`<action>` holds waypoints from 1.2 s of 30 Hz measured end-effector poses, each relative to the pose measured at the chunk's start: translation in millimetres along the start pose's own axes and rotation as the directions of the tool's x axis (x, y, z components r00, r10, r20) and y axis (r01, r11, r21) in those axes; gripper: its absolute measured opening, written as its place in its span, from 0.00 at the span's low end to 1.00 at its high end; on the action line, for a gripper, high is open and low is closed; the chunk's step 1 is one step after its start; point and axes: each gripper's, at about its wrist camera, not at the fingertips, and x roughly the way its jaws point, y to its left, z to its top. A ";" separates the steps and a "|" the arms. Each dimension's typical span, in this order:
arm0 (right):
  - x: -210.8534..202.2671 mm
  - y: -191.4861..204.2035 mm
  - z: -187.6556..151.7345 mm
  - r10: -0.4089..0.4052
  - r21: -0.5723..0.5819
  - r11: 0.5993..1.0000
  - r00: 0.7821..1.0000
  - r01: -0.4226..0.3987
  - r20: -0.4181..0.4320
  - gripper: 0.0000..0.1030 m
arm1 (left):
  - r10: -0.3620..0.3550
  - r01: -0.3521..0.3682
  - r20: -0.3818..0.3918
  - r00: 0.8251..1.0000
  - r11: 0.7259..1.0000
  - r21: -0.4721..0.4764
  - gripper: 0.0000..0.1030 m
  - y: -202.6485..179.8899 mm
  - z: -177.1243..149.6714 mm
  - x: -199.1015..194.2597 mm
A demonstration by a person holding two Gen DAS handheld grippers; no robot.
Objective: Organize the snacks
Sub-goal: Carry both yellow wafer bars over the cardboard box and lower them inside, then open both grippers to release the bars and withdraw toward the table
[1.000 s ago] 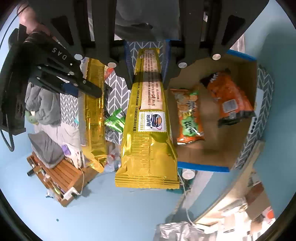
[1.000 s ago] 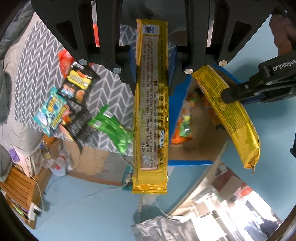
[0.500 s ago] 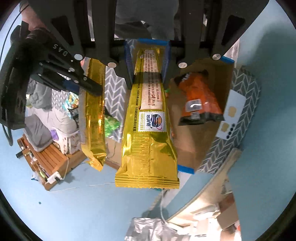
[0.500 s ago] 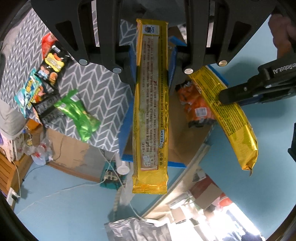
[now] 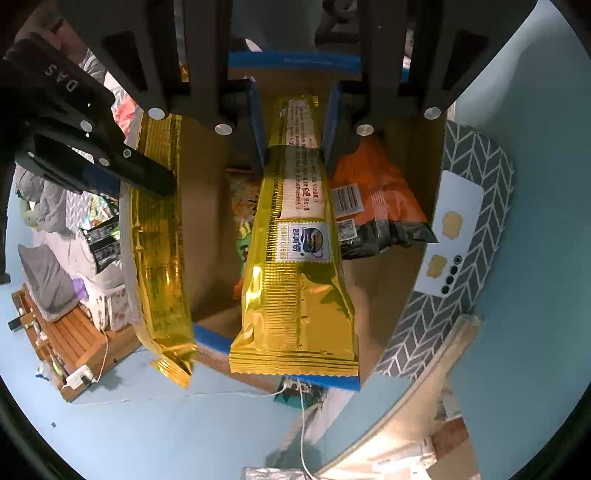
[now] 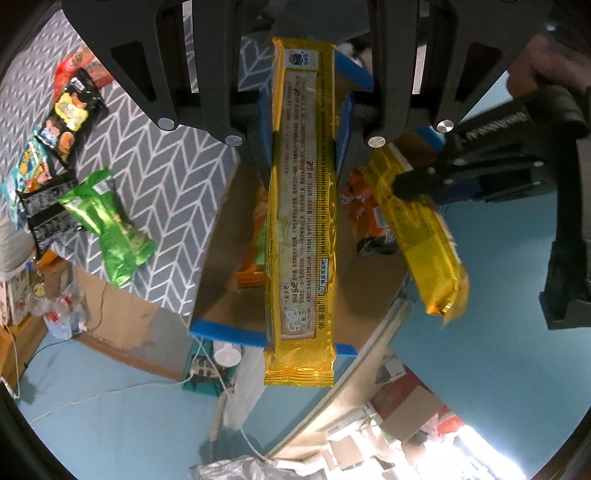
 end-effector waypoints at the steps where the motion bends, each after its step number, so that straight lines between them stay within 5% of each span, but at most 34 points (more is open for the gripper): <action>1: 4.6 0.8 1.2 0.002 0.000 1.000 1.000 -0.002 -0.007 0.26 | 0.004 -0.004 -0.014 1.000 1.000 0.000 0.28 0.5 0.6 5.0; 22: 62.2 -6.8 7.2 -0.015 0.058 0.998 0.993 0.022 -0.121 0.27 | -0.014 0.009 -0.069 0.998 0.998 -0.067 0.32 8.8 -0.2 42.7; 25: 61.4 -9.7 8.4 -0.020 0.069 0.997 0.993 0.028 -0.118 0.31 | 0.007 -0.011 -0.063 0.998 0.997 -0.076 0.35 9.4 0.0 37.8; 28: 56.6 -11.1 10.8 -0.024 0.078 0.996 0.995 0.032 -0.100 0.38 | 0.047 -0.051 -0.050 0.998 0.995 -0.085 0.49 11.8 1.0 30.0; 36: 32.3 -24.1 10.1 -0.021 0.122 0.992 0.998 0.028 -0.059 0.54 | 0.046 -0.051 -0.039 0.998 0.990 -0.132 0.49 17.1 -5.8 10.6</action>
